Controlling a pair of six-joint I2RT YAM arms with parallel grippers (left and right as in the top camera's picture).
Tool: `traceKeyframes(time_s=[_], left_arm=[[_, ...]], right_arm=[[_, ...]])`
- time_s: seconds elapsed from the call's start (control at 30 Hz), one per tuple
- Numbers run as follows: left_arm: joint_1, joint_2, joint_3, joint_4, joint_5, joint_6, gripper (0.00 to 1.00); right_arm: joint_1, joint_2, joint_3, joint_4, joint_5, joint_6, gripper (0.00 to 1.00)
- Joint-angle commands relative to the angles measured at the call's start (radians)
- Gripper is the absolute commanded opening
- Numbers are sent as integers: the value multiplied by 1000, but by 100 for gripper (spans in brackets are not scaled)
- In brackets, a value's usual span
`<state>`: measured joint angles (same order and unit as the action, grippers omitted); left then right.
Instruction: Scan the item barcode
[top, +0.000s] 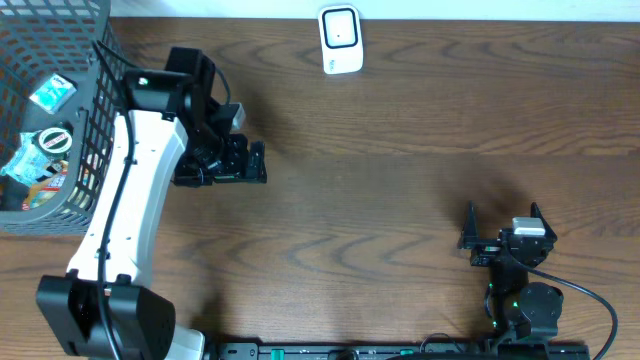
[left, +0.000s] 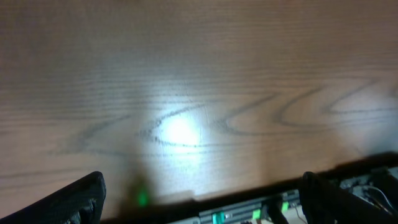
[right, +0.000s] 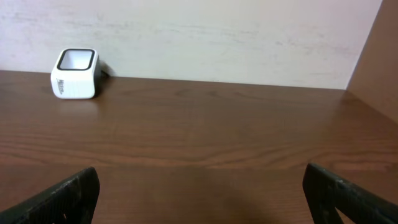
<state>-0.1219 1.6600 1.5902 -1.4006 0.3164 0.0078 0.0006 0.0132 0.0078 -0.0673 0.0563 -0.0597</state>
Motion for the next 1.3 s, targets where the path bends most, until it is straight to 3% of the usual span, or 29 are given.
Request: traceKeyframes(time_s=[0.0,0.5,0.73,0.8,0.97,1.13,1.27], left_arm=[[11,-3,-14,35,11,-4,98],[117,-49,111,30,16,-92,98],[124,-116,297,70,6,-64,97],[132,-135,341,141,-46,-64,98],[209,-187,359,398,-340,-74,98],[352,-176,359,492,-523,-275,98],[496,-145,358,438,-511,-476,98]], right_arm=[[7,-2,-2,-3,5,3,99],[7,-2,-2,-3,5,3,99],[7,-2,-2,-3,5,3,99],[7,-2,-2,-3,5,3,99],[7,-2,-2,-3,5,3,99],[7,-2,-2,-3,5,3,99],[7,-2,-2,-3,5,3,99]])
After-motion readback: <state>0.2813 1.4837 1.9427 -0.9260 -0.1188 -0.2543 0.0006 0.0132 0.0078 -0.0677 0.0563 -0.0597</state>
